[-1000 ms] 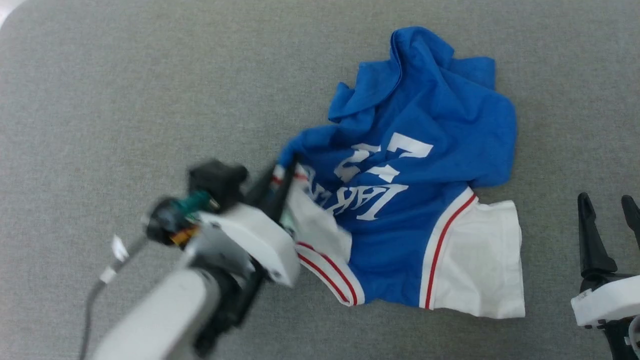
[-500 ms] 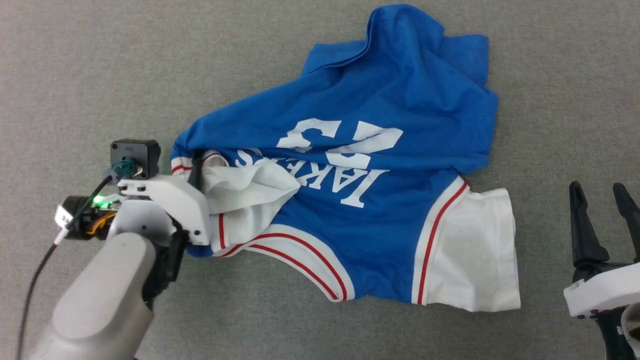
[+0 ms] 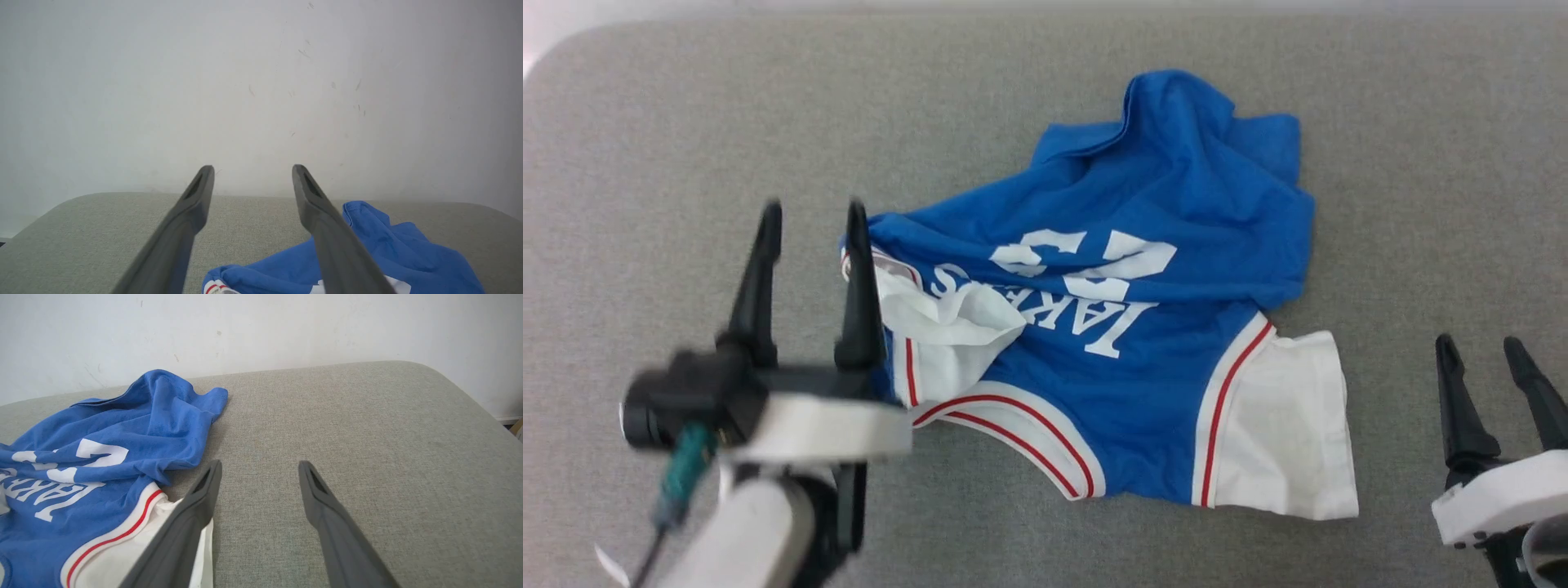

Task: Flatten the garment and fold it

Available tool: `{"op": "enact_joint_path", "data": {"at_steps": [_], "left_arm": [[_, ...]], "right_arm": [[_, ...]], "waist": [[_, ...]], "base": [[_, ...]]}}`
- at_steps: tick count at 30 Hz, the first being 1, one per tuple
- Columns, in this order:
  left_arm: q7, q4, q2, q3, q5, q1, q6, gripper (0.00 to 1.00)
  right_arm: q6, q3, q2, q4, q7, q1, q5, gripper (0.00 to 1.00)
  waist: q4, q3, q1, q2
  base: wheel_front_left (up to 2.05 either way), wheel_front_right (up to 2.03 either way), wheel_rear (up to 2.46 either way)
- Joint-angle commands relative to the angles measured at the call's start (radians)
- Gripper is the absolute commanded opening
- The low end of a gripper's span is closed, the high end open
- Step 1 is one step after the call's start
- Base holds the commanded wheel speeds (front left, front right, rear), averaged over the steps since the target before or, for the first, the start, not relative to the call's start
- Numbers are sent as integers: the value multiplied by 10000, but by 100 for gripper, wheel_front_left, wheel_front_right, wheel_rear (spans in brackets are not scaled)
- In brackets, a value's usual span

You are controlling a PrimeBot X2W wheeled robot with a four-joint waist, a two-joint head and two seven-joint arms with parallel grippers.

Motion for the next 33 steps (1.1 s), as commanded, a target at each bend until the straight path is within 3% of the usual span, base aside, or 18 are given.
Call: {"op": "enact_joint_path", "data": {"at_steps": [1,5,10,15,18,23,31,32,33], "left_arm": [[-111,-216,-89,-67,193,528,115,100],[-210,-633,-452,-25,927,1848,356,100],[-216,-714,-1095,200,1332,2787,232,100],[-218,-692,-1805,608,1766,3019,-392,100],[-218,-564,-2054,741,2117,2931,-764,100],[-219,-312,-2574,956,2509,2731,-1352,100],[-219,-94,-3043,1145,2824,2763,-1834,100],[-219,-78,-3090,1182,2864,2763,-1886,100],[-219,-59,-3136,1214,2902,2761,-1937,100]], "right_arm": [[-9,33,22,31,-66,136,60,100],[-9,32,22,115,-98,455,153,100],[-9,84,22,177,-51,716,233,100],[-9,455,22,115,446,700,-100,100],[-9,674,-102,239,1370,486,-557,100],[-9,1133,-834,711,3238,246,-855,100],[-9,1676,-1239,1629,3726,129,-660,100],[-9,1707,-1244,1776,3687,62,-611,43],[-9,1771,-1292,1914,3642,-7,-629,0]], "waist": [[84,-426,2,-1],[177,-653,2,-1],[340,-747,2,-1],[546,-754,2,-1],[615,-697,2,-1],[916,-449,2,-1],[1235,-214,2,-1],[1255,-199,2,-1],[1271,-189,2,-1]], "base": [[0,0,0],[0,0,0],[0,0,0],[0,0,0],[0,0,0],[0,0,0],[0,0,0],[0,0,0],[0,0,0]]}}
